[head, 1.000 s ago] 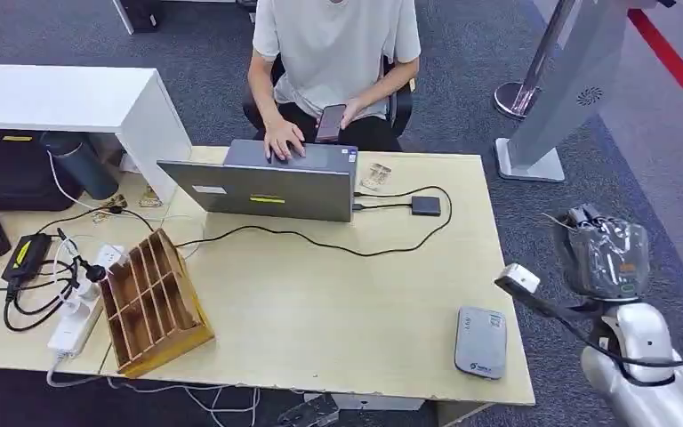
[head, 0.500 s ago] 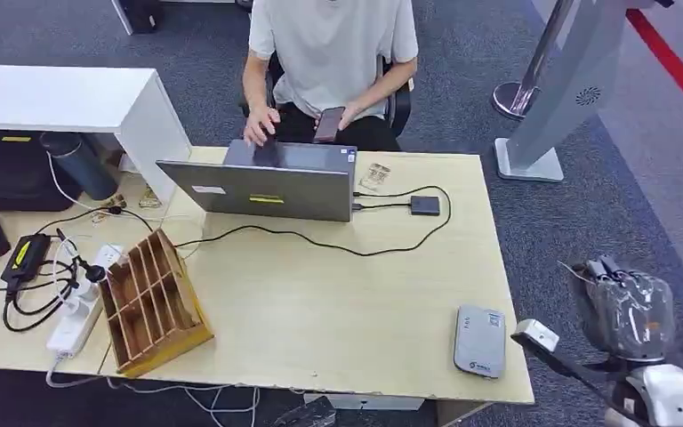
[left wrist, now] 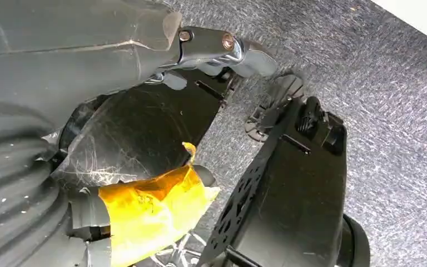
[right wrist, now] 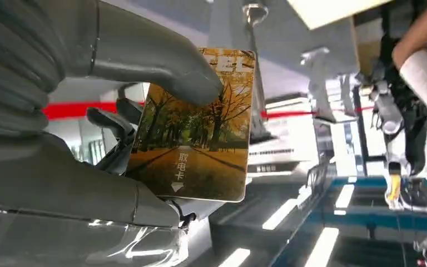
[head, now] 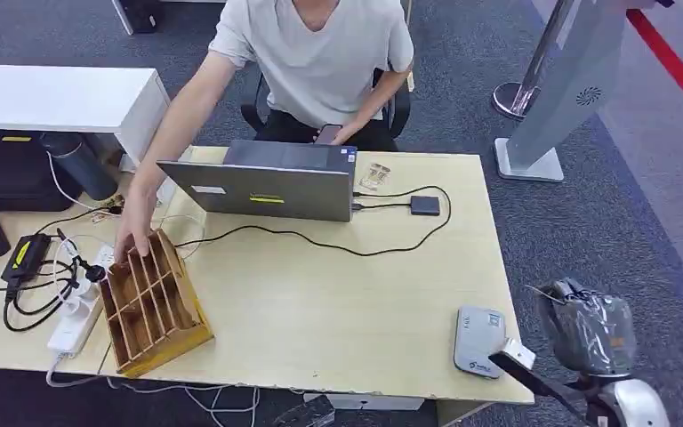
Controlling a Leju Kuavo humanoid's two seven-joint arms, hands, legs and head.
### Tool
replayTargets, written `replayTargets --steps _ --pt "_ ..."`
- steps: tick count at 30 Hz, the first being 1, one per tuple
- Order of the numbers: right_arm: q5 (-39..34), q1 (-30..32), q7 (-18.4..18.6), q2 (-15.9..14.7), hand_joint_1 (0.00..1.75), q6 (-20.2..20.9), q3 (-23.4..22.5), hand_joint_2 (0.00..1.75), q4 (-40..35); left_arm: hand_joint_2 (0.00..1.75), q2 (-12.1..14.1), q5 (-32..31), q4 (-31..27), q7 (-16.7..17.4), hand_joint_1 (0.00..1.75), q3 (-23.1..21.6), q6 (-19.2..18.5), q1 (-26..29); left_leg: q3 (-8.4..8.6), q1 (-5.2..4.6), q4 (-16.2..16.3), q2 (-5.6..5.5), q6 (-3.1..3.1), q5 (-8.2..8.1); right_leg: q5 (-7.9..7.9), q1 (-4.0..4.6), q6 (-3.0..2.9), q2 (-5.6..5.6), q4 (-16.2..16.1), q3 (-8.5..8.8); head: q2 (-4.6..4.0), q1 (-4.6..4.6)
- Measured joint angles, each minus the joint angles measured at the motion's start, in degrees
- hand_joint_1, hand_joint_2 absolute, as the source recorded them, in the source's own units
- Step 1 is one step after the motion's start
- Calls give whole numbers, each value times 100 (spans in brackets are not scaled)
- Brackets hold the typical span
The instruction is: Pass the card to the sensor for recognition and then transmit it.
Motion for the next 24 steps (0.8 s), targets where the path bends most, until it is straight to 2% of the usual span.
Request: replayTargets --steps 12,24 --pt "-195 -56 -28 201 175 131 581 175 457 175 18 166 0 0 0 0 39 -8 -1 0 0 -1 0 0 0 0 0 -1 0 0 0 0" --pt "-538 -89 164 271 175 140 1003 175 901 175 48 369 2 4 0 0 149 -4 -1 0 0 0 0 0 0 0 0 0 0 0 0 -2"
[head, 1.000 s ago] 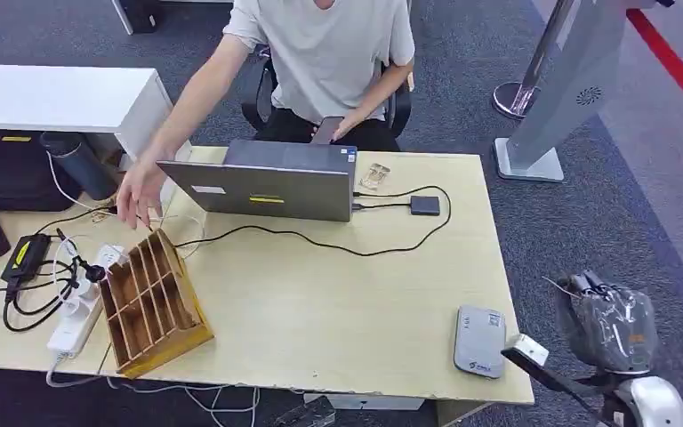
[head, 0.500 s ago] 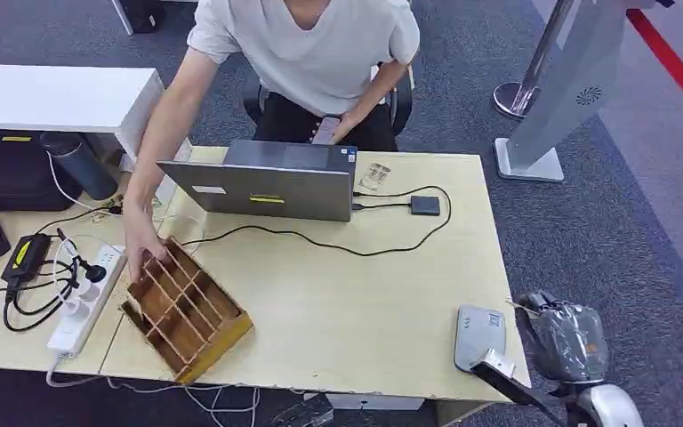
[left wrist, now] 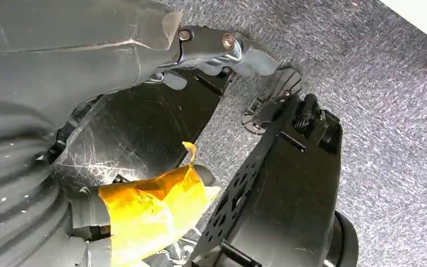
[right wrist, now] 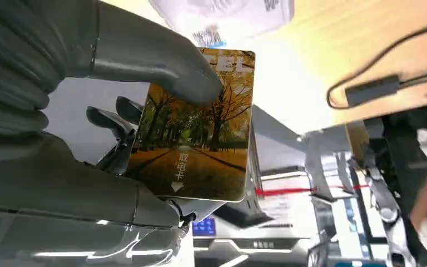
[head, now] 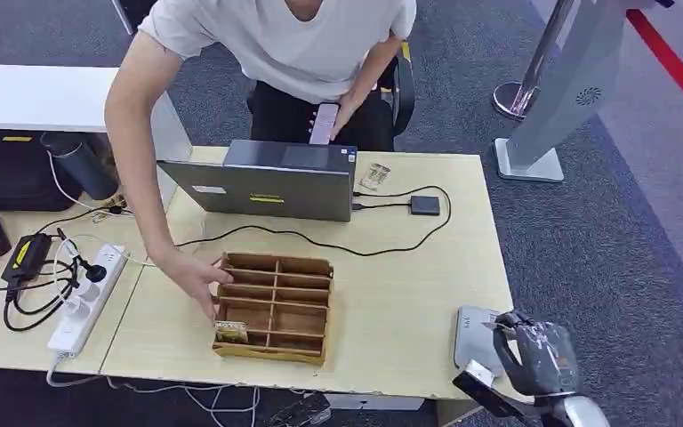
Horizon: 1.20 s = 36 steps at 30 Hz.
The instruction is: Pass the card to the sensor for recognition and then transmit it.
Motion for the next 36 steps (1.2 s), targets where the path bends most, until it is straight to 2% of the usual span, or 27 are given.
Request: replayTargets --steps 15,36 --pt "-188 -98 87 85 175 15 227 175 441 175 2 162 0 15 0 -4 118 19 3 1 0 3 -2 6 2 1 -2 4 1 0 0 2" --pt "-155 -245 54 107 175 7 336 175 478 175 26 186 0 20 0 -7 190 20 -1 1 0 4 -12 22 19 0 0 5 1 0 0 2"
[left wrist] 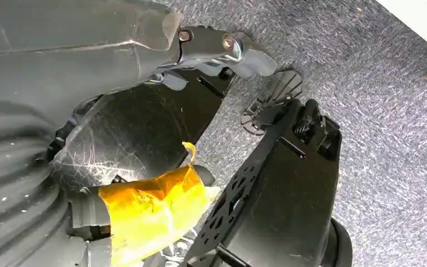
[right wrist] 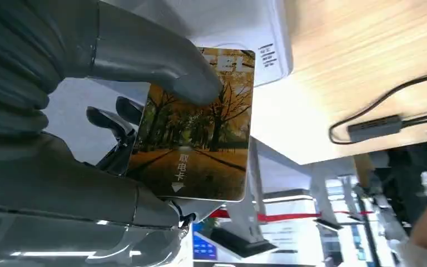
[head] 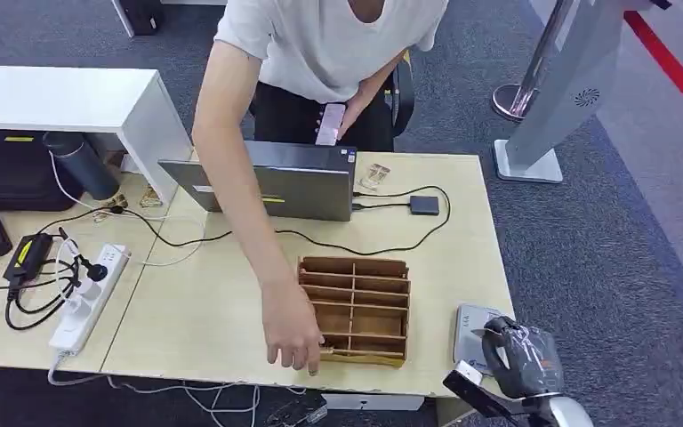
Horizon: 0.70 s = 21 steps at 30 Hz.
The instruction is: Pass the card to the sensor for recognition and then transmit it.
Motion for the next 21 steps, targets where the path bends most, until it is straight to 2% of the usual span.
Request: replayTargets --steps 4,10,21 --pt "219 -287 -142 0 175 -17 -138 175 -241 175 2 -103 0 22 0 -30 -24 -14 -2 0 0 11 -3 5 8 0 0 10 4 -8 0 0" --pt "312 -1104 -404 -4 175 37 -450 175 -514 175 -28 -251 0 22 0 -57 -101 -30 -3 -1 1 10 4 15 17 -1 6 12 5 -11 0 2" --pt "546 -1894 -538 9 175 81 -346 175 -743 175 -59 -505 0 17 0 -81 -260 -68 -17 -1 1 8 4 15 17 -1 6 10 7 -21 0 0"
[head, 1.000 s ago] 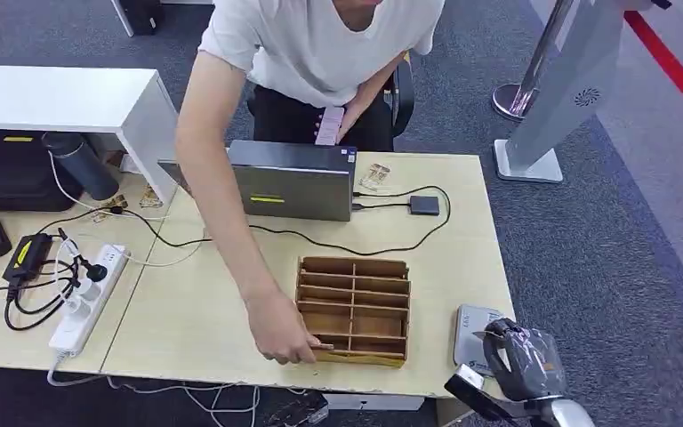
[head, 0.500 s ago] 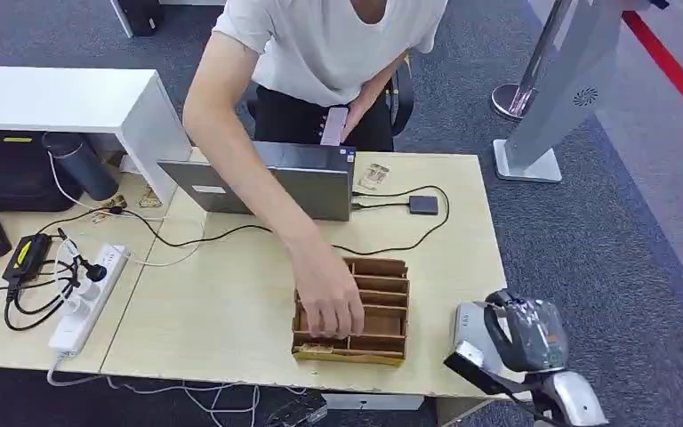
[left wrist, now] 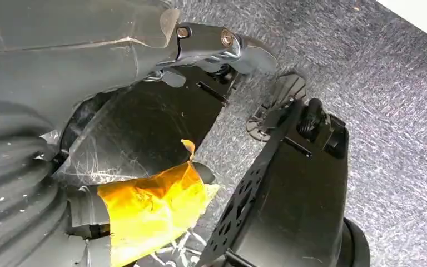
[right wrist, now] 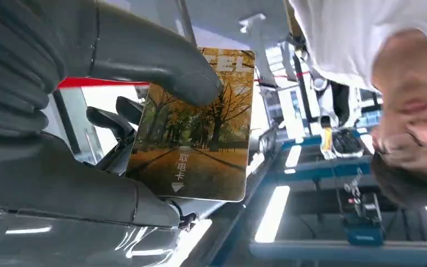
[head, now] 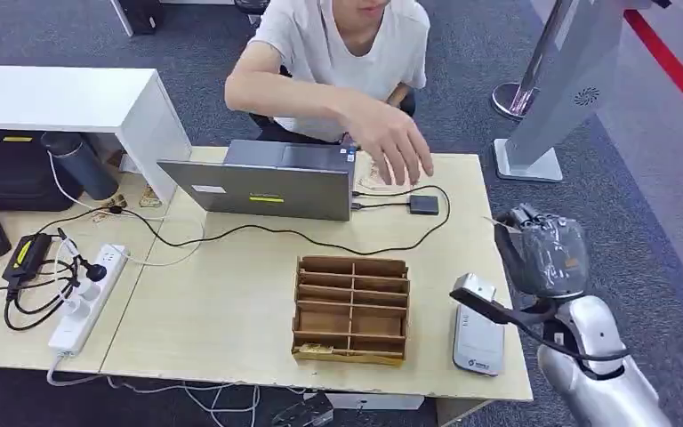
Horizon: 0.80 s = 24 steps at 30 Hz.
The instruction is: Pass the card to the sensor for recognition and then transmit it.
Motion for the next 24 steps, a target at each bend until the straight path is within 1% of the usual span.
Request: replayTargets --steps 6,8,12,15,19,20,22,24 --pt "155 -487 77 148 175 39 297 175 54 175 -61 -145 0 -9 0 -11 -100 -74 -7 0 0 -2 -1 4 2 0 -1 -2 4 -6 0 2" --pt "177 -758 123 273 175 129 458 175 131 175 -85 -210 2 -11 0 -35 -136 -119 -6 0 0 4 -4 6 4 0 0 3 7 -11 0 -2" --pt "136 -1303 298 606 175 439 770 175 339 175 -160 -306 13 -28 0 -105 -162 -231 -5 0 0 2 -10 11 5 0 -1 3 9 -14 0 0" --pt "103 -1570 365 795 175 511 922 175 476 175 -205 -345 20 -35 0 -111 -123 -289 -8 1 1 -7 -12 12 5 0 -1 -4 10 -14 0 0" --pt "86 -1686 387 890 175 516 1037 175 573 175 -225 -352 20 -37 0 -114 -123 -297 -18 1 1 -22 -10 14 4 0 -1 -18 10 -17 0 0" --pt "81 -1699 405 907 175 518 1056 175 592 175 -225 -374 20 -61 0 -114 -98 -298 -22 1 1 -27 -10 15 4 0 -1 -21 10 -19 0 2" --pt "72 -1735 459 946 175 538 1089 175 636 175 -232 -475 20 -173 0 -116 68 -318 -34 1 1 -30 -10 15 4 0 0 -22 10 -29 0 0" --pt "59 -1770 549 1005 175 594 1137 175 712 175 -258 -597 20 -201 0 -116 207 -397 -42 1 3 -41 -10 15 4 0 0 -34 10 -34 0 0"
